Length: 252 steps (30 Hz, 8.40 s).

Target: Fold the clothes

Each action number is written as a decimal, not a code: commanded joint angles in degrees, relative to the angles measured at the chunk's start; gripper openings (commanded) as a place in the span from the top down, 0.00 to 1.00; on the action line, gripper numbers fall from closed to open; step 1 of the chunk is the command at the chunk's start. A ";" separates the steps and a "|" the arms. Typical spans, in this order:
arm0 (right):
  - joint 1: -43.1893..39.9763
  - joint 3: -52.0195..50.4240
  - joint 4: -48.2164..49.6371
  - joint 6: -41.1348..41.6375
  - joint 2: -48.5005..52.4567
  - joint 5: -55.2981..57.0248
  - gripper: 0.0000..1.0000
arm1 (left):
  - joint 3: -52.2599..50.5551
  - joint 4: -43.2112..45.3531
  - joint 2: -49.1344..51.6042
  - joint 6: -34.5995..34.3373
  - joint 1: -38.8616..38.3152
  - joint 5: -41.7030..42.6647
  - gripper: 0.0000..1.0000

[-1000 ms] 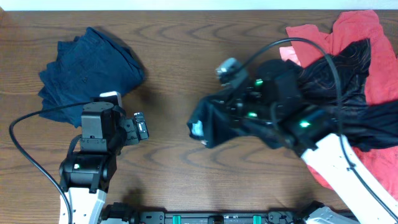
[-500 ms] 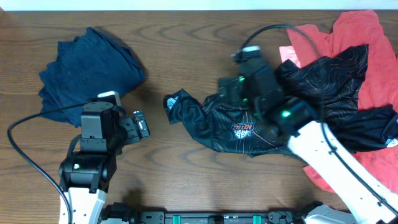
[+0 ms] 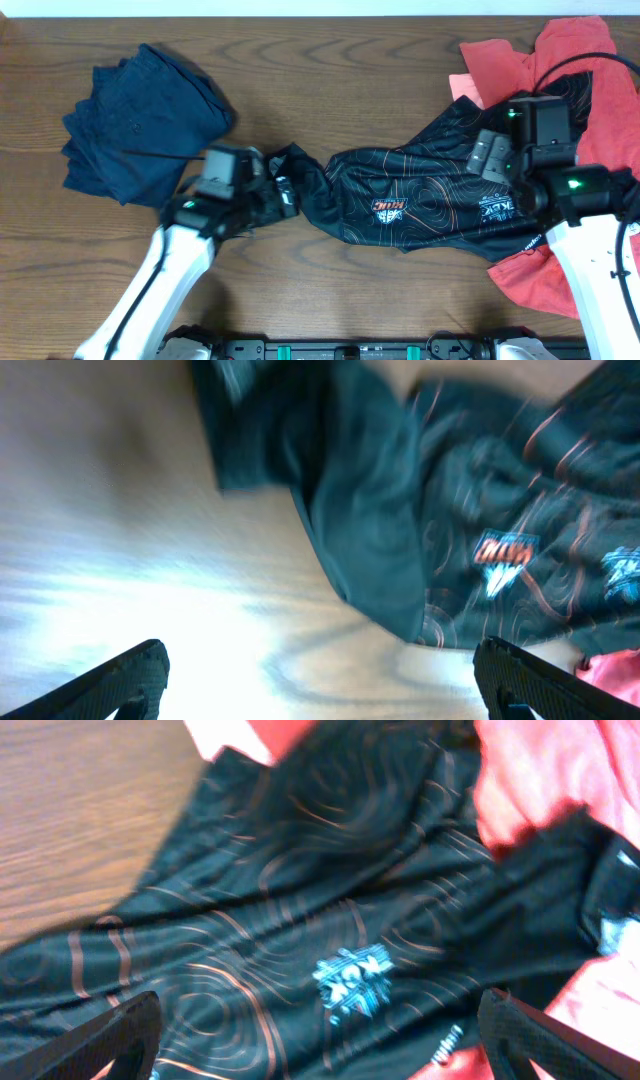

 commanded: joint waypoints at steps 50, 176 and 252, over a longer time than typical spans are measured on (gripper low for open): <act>-5.81 0.04 -4.85 -2.45 3.82 -3.58 0.25 | 30.56 -15.74 13.73 10.95 20.90 0.70 0.02; -31.17 10.64 -7.19 -13.09 29.29 -35.85 0.40 | 3.93 -25.97 -6.64 4.59 33.86 -9.97 0.94; -13.40 13.92 -14.05 3.67 9.53 -23.41 0.99 | 24.83 -34.25 -6.71 16.55 33.83 -2.29 0.94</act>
